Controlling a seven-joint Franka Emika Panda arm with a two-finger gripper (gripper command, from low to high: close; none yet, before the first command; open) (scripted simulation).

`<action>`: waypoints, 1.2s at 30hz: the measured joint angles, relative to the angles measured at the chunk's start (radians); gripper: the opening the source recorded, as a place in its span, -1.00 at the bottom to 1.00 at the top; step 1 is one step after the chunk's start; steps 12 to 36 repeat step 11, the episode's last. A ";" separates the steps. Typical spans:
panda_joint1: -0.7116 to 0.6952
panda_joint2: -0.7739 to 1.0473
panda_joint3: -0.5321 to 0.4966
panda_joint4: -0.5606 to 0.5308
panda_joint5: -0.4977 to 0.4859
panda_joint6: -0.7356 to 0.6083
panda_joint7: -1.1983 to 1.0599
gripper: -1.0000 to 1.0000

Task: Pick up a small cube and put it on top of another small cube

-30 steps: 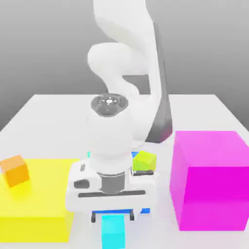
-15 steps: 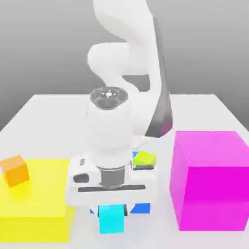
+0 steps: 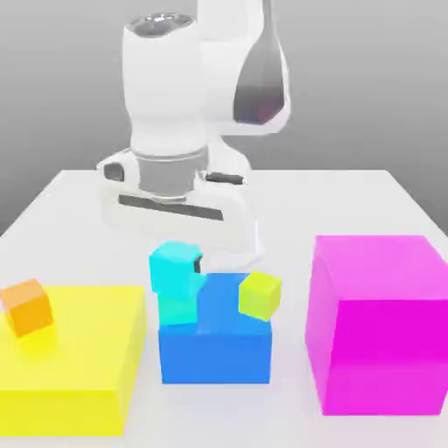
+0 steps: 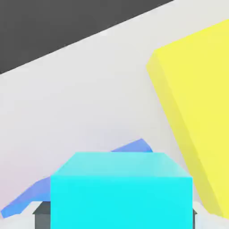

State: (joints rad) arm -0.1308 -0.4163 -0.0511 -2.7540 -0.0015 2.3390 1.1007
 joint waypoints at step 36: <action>-0.054 0.028 0.026 -0.117 -0.010 0.145 0.096 1.00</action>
